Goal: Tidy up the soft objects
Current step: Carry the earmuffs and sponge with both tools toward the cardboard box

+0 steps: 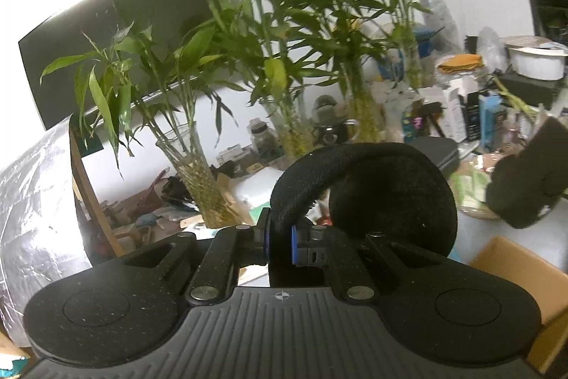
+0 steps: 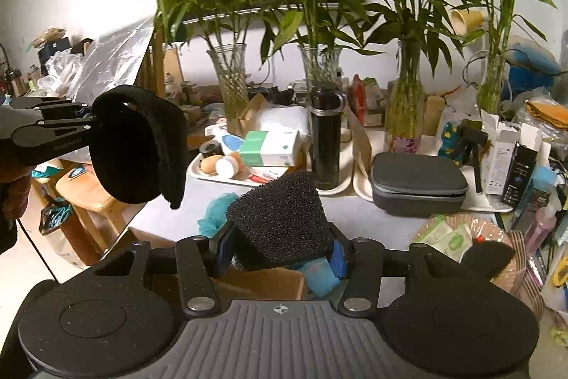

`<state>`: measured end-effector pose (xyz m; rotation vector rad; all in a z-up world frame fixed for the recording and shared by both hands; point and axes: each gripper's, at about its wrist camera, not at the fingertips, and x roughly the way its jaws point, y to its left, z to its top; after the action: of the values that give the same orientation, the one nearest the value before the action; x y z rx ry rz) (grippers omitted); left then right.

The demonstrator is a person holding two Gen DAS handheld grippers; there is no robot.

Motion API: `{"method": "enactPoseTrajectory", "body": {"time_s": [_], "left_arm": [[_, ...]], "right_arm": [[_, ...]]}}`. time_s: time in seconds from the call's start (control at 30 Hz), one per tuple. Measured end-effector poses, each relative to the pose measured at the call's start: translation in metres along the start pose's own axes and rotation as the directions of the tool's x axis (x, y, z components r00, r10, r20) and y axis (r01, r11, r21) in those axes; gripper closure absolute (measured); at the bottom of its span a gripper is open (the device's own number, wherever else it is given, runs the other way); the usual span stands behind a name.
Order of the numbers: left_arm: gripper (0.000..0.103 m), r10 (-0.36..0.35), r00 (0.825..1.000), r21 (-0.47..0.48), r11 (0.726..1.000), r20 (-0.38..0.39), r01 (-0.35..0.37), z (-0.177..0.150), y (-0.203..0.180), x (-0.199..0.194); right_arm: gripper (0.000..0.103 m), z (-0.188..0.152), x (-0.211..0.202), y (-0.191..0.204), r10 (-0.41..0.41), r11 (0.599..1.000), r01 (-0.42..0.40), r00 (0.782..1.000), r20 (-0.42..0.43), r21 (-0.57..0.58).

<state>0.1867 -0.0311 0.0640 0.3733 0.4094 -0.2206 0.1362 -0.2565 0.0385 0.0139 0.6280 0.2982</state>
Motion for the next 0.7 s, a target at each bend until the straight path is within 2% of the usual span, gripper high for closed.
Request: {"method": "enactPoseTrajectory", "body": {"time_s": [0.33, 0.63, 0.7], "left_arm": [[0.092, -0.061, 0.998, 0.005, 0.998, -0.030, 0.061, -0.022, -0.021, -0.032], [0.092, -0.092, 0.987, -0.027, 0.996, -0.129, 0.089, -0.055, -0.038, -0.031], [0.088, -0.102, 0.985, -0.037, 0.995, -0.139, 0.098, -0.064, -0.042, -0.028]], "right_arm": [[0.048, -0.014, -0.020, 0.014, 0.024, 1.000, -0.024, 1.000, -0.012, -0.013], [0.048, -0.029, -0.029, 0.024, 0.044, 0.999, -0.045, 0.998, -0.042, -0.020], [0.048, -0.032, -0.030, 0.026, 0.045, 0.999, -0.047, 0.998, -0.050, -0.026]]}}
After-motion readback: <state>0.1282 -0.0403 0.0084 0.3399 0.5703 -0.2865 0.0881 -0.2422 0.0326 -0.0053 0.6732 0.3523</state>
